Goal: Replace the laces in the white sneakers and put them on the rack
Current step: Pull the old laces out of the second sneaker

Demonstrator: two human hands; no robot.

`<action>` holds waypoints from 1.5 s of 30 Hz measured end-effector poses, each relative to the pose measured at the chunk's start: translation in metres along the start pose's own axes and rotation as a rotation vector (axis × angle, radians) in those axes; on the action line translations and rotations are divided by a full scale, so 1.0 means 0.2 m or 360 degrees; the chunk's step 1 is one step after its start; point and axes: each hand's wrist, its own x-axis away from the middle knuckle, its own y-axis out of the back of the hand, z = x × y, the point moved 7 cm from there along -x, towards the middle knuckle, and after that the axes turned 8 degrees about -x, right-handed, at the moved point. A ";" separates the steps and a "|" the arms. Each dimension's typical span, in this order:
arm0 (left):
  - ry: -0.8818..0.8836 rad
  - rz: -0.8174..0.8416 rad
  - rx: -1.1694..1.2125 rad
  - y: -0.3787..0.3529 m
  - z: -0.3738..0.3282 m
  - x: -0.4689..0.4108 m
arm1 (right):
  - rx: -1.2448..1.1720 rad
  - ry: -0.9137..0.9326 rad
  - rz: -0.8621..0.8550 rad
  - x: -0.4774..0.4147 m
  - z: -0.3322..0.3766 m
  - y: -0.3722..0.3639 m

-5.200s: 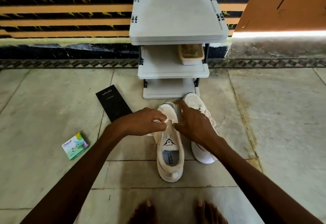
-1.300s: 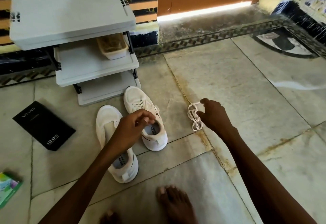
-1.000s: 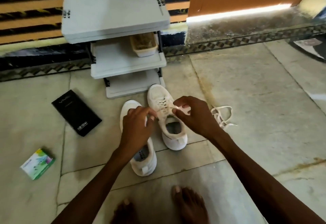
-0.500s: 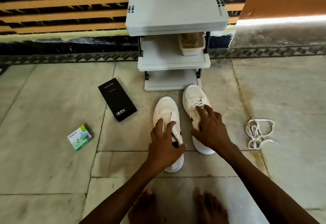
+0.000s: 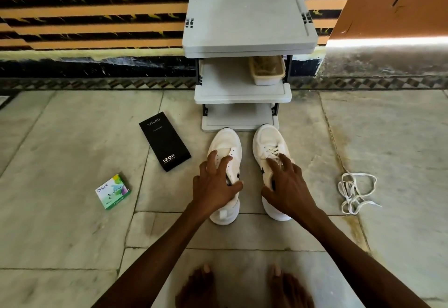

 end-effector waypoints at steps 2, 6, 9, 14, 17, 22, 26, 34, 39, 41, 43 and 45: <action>0.0058 -0.0026 0.0081 0.01 0.02 -0.03 | 0.0001 0.0010 -0.0023 0.00 0.01 0.00; 0.0186 -0.0119 0.0215 0.03 0.05 -0.07 | -0.0004 -0.0001 -0.0034 0.00 0.03 -0.01; 0.0246 -0.0135 0.0261 0.03 0.06 -0.09 | -0.0005 -0.0005 -0.0033 0.00 0.05 0.00; 0.0355 -0.0177 0.0302 0.04 0.08 -0.09 | -0.0046 0.0015 -0.0020 0.00 0.07 0.00; 0.0388 -0.0213 0.0339 0.06 0.11 -0.10 | -0.0076 0.0033 -0.0040 -0.02 0.08 -0.01; 0.0343 -0.0168 0.0339 0.08 0.14 -0.15 | -0.0086 0.0043 -0.0027 -0.07 0.10 -0.03; 0.0338 -0.0126 0.0342 0.07 0.14 -0.17 | -0.0089 0.0022 -0.0029 -0.09 0.11 -0.03; 0.0220 -0.0347 -0.0067 0.17 0.11 -0.13 | -0.0386 0.0024 -0.0114 -0.11 0.09 0.03; -0.0353 -0.0533 0.0450 0.28 -0.18 -0.05 | -0.0698 -0.0051 -0.0255 -0.10 -0.07 0.17; -0.0362 -0.0236 0.0496 0.21 -0.28 -0.07 | -0.0596 -0.0126 -0.0264 -0.09 -0.14 0.20; -0.0365 -0.0115 0.0292 0.14 -0.37 -0.08 | -0.0465 -0.0188 -0.0284 -0.07 -0.18 0.22; -0.0409 -0.0157 0.0091 0.09 -0.43 -0.08 | -0.0426 -0.0203 -0.0248 -0.06 -0.18 0.20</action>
